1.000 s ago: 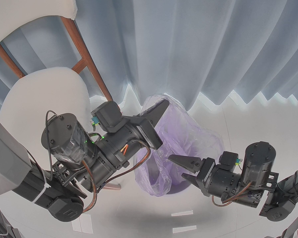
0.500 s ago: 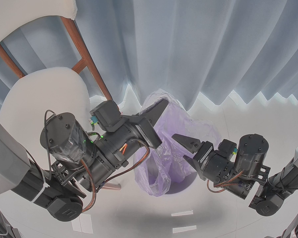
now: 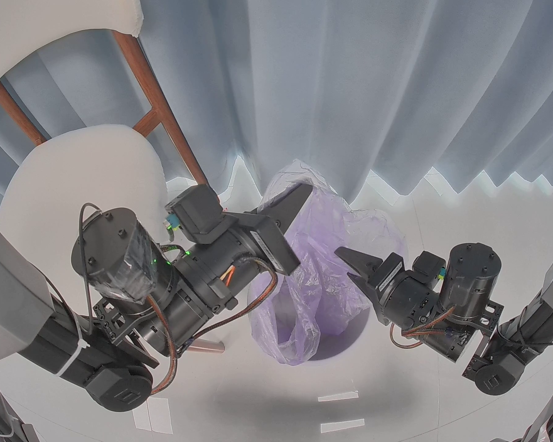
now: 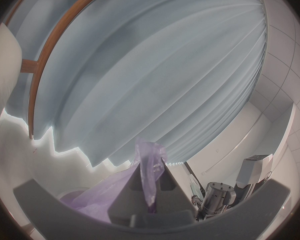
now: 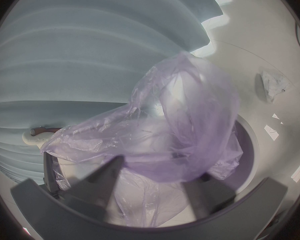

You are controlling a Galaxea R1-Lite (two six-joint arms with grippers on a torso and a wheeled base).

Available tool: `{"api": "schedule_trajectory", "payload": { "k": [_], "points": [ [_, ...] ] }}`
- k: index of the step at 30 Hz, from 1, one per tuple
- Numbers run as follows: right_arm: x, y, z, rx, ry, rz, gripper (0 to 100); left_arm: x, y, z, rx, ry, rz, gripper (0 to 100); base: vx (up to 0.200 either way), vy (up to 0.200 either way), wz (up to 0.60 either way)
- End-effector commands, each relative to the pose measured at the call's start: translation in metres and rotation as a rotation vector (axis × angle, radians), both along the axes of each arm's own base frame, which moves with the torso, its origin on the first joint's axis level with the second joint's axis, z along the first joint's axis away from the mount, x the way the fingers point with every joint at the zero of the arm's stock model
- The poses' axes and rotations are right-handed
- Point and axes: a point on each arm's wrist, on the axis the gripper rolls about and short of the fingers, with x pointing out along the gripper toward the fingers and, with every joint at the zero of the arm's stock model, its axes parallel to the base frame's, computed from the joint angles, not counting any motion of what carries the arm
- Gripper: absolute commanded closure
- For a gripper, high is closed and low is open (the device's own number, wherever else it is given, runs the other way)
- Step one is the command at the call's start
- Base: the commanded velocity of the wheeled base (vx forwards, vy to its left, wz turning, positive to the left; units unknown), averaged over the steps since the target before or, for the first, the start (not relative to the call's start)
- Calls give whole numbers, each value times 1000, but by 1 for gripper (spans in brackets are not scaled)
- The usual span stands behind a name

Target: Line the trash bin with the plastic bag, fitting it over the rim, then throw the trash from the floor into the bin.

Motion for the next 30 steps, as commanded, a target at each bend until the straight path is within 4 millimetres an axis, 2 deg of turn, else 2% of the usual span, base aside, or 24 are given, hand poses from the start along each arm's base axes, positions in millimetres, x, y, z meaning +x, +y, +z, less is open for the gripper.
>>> {"api": "schedule_trajectory", "payload": {
  "k": [1, 8, 14, 23, 30],
  "points": [
    [-1, -1, -2, -8, 7, 0, 100, 0, 0, 1, -2, -2, 0, 100, 0, 0, 0],
    [-9, -8, -3, -39, 5, 5, 100, 1, 0, -1, 2, 3, 3, 100, 0, 0, 0],
    [-28, -19, -2, -110, -24, 33, 100, 2, -1, -3, 9, 9, 8, 100, 0, 0, 0],
    [-48, -37, 3, -96, -20, 34, 100, 4, -9, -14, 34, 47, 16, 100, 0, 0, 0],
    [-50, -38, -12, -143, 27, 85, 100, 13, -16, -18, 50, 111, 131, 100, 0, 0, 0]
  ]
}}
